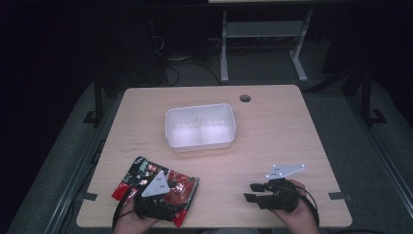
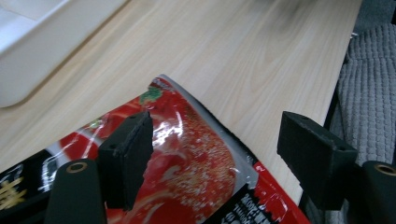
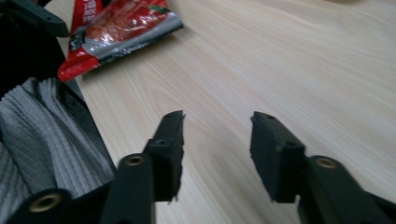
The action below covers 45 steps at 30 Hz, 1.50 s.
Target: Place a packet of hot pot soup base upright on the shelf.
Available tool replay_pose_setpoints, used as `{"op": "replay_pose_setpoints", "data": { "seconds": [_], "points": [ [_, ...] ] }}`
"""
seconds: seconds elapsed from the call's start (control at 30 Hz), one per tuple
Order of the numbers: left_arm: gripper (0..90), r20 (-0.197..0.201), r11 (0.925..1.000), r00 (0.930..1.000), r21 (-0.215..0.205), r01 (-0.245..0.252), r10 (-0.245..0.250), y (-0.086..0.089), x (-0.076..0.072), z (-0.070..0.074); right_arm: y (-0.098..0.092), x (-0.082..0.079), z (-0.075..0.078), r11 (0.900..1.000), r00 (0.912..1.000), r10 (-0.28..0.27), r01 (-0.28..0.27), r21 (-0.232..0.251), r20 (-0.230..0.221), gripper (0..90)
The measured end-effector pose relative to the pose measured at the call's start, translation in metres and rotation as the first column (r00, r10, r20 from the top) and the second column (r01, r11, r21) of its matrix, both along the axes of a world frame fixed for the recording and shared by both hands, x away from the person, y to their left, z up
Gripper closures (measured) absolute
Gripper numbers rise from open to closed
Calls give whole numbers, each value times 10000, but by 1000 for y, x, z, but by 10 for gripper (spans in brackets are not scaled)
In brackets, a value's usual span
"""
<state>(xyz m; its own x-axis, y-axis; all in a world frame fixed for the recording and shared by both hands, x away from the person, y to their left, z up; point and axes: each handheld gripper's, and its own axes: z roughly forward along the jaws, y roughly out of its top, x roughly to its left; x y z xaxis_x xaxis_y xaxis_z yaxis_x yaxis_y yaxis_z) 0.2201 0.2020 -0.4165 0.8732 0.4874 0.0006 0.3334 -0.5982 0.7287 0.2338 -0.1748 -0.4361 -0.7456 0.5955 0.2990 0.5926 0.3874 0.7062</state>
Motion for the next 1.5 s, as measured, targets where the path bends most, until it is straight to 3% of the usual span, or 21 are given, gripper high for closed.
{"op": "replay_pose_setpoints", "data": {
  "seconds": [0.17,0.3,0.4,0.7,0.97,1.23,1.27,1.3,1.47,1.5],
  "points": [
    [289,45,9998,9998,-28,-172,172,7,2,4,22,6,8,9987,9987,507,-507,-39,34,682],
    [283,-147,9994,9993,-59,-334,333,13,6,4,38,10,12,9969,9969,761,-757,-228,175,737],
    [274,-172,9986,9984,-21,-534,533,20,9,4,63,15,17,9912,9919,1239,-1223,-515,295,795],
    [257,-268,9948,9945,117,-1014,1016,40,19,7,111,26,16,9759,9794,1988,-1944,-989,365,819],
    [264,-240,9879,9877,-94,-1548,1546,62,25,10,145,35,12,9665,9719,2344,-2306,-1126,219,817],
    [265,-193,9709,9711,-253,-2383,2379,91,30,13,171,43,9,9599,9678,2515,-2485,-1295,76,806],
    [265,-187,9651,9653,-235,-2607,2603,99,31,13,177,44,7,9582,9665,2565,-2540,-1314,17,806],
    [265,-187,9651,9653,-235,-2607,2603,99,31,13,177,44,7,9582,9665,2565,-2540,-1314,17,806],
    [264,-384,9432,9429,-190,-3317,3308,123,35,8,194,42,5,9481,9569,2901,-2860,-1392,97,803],
    [264,-384,9432,9429,-190,-3317,3308,123,35,8,197,41,6,9447,9545,2979,-2925,-1484,150,802]
  ]
}}
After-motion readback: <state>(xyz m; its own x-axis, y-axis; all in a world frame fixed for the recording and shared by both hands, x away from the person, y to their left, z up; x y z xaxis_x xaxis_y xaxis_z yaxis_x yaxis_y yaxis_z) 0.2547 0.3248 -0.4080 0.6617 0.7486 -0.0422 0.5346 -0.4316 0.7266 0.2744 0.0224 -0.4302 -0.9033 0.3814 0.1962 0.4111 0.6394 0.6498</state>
